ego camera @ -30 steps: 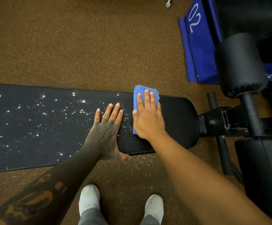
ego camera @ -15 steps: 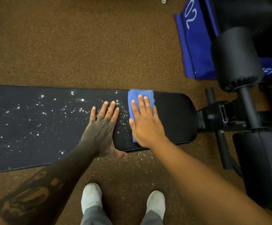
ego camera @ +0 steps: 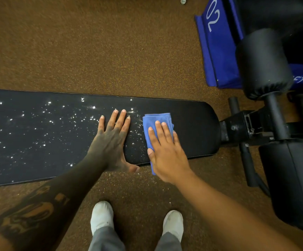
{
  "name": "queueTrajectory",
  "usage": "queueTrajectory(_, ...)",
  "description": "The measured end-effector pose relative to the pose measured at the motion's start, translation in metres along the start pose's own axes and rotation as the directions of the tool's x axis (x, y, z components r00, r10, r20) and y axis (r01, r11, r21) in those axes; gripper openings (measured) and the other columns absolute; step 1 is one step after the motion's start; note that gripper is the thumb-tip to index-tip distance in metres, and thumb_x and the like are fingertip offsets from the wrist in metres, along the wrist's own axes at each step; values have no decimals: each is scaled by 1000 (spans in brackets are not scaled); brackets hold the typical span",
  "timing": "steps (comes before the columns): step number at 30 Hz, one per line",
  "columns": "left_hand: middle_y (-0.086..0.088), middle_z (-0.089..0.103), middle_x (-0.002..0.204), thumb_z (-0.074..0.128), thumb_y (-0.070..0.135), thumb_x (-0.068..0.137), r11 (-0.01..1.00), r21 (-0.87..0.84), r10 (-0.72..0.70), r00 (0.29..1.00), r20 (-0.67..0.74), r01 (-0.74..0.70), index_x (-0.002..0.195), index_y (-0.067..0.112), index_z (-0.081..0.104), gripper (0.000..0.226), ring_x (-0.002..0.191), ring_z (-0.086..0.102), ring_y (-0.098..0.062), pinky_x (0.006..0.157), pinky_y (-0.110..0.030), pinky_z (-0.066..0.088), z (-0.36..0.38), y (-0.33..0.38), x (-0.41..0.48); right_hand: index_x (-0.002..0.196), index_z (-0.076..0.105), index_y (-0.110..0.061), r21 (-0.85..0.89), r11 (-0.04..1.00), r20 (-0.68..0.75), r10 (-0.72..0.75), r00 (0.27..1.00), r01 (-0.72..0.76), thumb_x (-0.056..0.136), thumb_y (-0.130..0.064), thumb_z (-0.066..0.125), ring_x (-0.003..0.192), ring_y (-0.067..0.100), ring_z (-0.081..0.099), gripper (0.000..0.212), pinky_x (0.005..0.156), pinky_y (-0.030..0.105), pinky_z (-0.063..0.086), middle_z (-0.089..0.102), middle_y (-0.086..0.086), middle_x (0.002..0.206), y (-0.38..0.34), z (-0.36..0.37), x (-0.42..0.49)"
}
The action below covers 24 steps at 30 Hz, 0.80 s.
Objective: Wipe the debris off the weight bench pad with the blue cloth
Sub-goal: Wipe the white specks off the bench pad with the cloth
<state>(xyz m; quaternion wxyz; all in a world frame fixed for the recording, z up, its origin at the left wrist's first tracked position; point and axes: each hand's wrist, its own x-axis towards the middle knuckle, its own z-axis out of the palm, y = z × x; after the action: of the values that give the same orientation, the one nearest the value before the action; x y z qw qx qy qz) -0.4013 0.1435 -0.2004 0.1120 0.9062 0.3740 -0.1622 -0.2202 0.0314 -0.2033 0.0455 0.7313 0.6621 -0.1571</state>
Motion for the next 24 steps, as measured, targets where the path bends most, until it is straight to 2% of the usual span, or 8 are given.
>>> queueTrajectory(7, -14, -22, 166, 33, 109, 40, 1000, 17, -5, 1000, -11, 5, 157, 6, -14, 163, 153, -23, -32, 124, -61, 0, 2, 0, 1, 157, -5, -20, 58, 986, -20, 158, 987, -156, 104, -40, 23, 151, 27, -18, 64, 122, 51, 1, -16, 9, 165, -5, -11, 43)
queueTrajectory(12, -16, -18, 167, 31, 108, 42, 1000, 7, -6, 1000, -23, 7, 157, 5, -10, 160, 153, -20, -34, 123, -63, 2, 3, 0, 0, 157, -8, -21, 15, 997, 15, 69, 998, -69, 101, -48, 16, 149, 28, -22, 67, 121, 54, 1, -17, 10, 164, -15, 3, -1)
queueTrajectory(16, -16, -20, 166, 31, 108, 42, 1000, 15, -15, 1000, -23, 16, 157, 7, -12, 159, 153, -20, -34, 123, -63, -1, 4, -1, -3, 157, -7, -26, 18, 996, 13, 83, 996, -83, 101, -52, 19, 149, 28, -21, 66, 121, 56, 1, -17, 8, 165, -10, 1, 11)
queueTrajectory(20, -16, -21, 166, 32, 109, 41, 999, 23, -28, 999, -22, 28, 157, 7, -13, 161, 153, -21, -34, 123, -63, -1, 5, -3, -4, 157, -9, -24, 32, 991, -11, 131, 991, -131, 102, -51, 19, 150, 31, -19, 67, 122, 54, 1, -16, 11, 164, -14, -7, 45)
queueTrajectory(24, -16, -21, 166, 31, 109, 41, 999, 6, -32, 999, -28, 32, 157, 6, -12, 161, 153, -22, -34, 123, -63, -1, 6, -8, -5, 157, -9, -21, 9, 997, -13, 76, 997, -76, 101, -50, 14, 149, 31, -21, 67, 121, 51, 0, -17, 13, 164, -25, 2, 15)
